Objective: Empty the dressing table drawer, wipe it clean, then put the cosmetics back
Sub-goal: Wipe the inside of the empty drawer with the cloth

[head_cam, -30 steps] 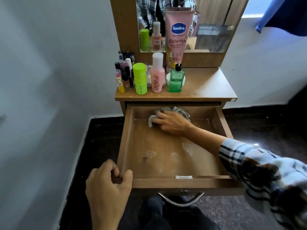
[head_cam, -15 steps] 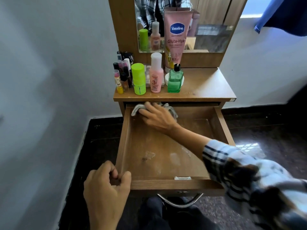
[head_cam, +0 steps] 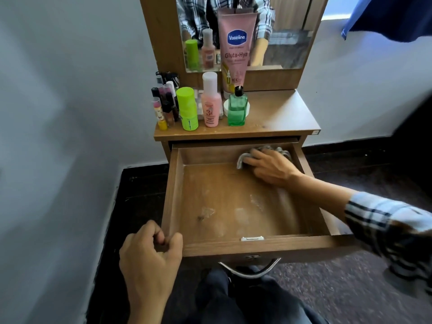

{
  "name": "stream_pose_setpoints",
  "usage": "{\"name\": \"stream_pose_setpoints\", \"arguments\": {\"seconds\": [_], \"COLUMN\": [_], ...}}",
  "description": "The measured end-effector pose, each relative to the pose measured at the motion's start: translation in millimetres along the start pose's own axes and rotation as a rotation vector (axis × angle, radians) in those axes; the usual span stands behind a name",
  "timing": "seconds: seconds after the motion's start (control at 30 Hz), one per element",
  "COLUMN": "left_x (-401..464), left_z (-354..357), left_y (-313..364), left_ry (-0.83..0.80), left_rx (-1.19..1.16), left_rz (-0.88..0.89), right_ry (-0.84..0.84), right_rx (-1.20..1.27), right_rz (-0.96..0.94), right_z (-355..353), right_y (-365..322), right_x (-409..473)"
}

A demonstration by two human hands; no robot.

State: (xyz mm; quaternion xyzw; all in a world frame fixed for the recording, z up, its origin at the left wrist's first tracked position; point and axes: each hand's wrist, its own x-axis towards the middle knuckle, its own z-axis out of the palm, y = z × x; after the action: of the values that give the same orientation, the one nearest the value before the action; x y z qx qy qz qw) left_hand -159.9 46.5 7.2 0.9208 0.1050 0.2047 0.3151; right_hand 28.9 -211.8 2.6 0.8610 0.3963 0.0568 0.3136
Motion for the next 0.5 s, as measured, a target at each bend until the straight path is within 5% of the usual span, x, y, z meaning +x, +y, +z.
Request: {"name": "stream_pose_setpoints", "arguments": {"seconds": [0.13,0.3,0.5], "left_x": [0,-1,-2], "left_z": [0,-1,-1], "left_y": [2,3,4], "left_ry": [-0.005,-0.009,-0.011], "left_rx": [-0.016,0.005,0.006], "left_rz": [-0.011,-0.036,-0.058], "right_ry": [0.015,-0.07,-0.116], "right_rx": [0.064,0.573,0.429], "right_rz": [0.175,0.345,0.407], "right_z": [-8,-67,-133], "right_y": [2,35,95], "right_x": [-19,-25,-55]}}
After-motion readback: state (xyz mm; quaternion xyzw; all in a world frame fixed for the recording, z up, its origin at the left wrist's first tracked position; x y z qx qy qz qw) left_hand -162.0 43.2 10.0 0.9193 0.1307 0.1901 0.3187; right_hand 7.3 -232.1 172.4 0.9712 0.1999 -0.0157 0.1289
